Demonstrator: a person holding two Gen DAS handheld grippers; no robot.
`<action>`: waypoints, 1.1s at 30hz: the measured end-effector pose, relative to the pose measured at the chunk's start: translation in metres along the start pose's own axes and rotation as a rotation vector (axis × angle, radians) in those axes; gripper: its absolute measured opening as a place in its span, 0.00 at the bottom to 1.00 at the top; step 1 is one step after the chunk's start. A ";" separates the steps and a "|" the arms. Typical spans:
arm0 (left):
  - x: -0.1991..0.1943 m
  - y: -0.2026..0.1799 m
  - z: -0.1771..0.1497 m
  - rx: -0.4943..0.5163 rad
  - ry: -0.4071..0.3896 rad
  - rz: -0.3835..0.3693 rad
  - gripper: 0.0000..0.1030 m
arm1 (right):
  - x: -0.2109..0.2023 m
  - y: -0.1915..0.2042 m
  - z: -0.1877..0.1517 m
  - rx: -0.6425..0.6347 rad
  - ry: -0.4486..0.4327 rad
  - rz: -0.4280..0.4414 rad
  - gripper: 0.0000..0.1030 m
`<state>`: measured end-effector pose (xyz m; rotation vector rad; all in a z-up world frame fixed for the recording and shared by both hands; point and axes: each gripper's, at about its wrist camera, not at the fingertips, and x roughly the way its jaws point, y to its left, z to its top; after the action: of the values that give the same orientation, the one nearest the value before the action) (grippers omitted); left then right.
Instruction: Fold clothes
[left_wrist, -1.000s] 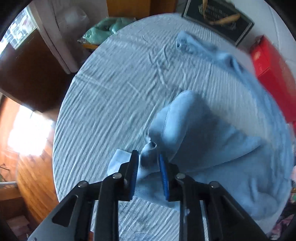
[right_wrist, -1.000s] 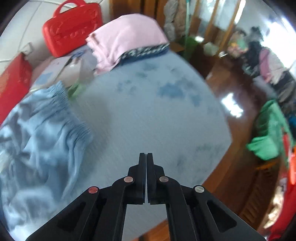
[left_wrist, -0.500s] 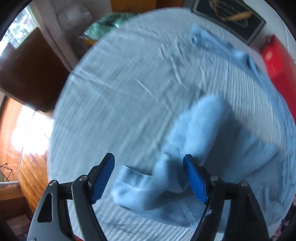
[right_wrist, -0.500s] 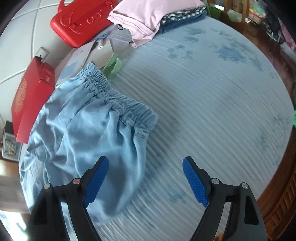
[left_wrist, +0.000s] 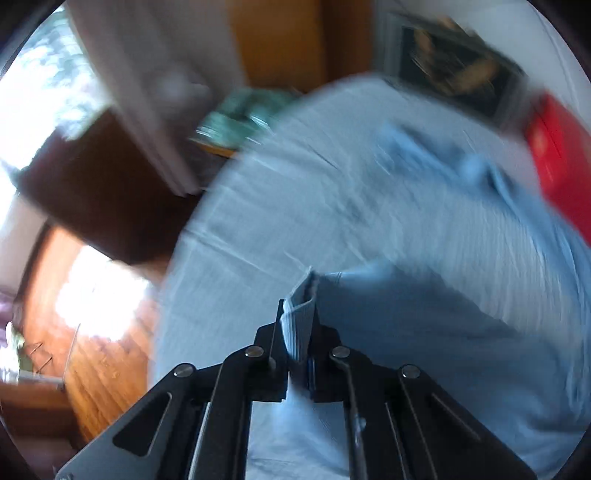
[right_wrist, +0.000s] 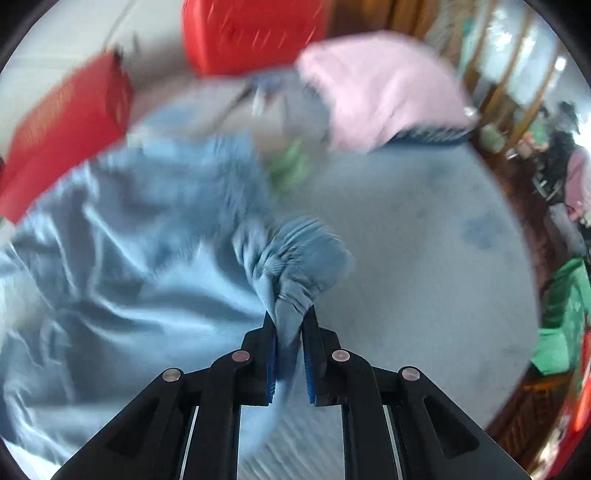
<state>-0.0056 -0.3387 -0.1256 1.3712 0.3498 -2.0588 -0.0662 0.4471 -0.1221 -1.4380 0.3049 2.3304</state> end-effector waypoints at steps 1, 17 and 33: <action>-0.004 0.009 0.004 -0.015 -0.010 0.006 0.07 | -0.011 -0.012 -0.003 0.021 -0.009 0.006 0.11; 0.008 0.028 -0.041 -0.055 0.152 -0.156 0.95 | 0.008 -0.102 -0.083 0.302 0.190 0.195 0.52; 0.033 -0.049 -0.025 0.048 0.207 -0.272 0.95 | 0.002 -0.051 -0.056 0.195 0.126 0.217 0.78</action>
<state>-0.0263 -0.2995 -0.1719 1.6483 0.6081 -2.1549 0.0000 0.4726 -0.1487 -1.5220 0.7365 2.3012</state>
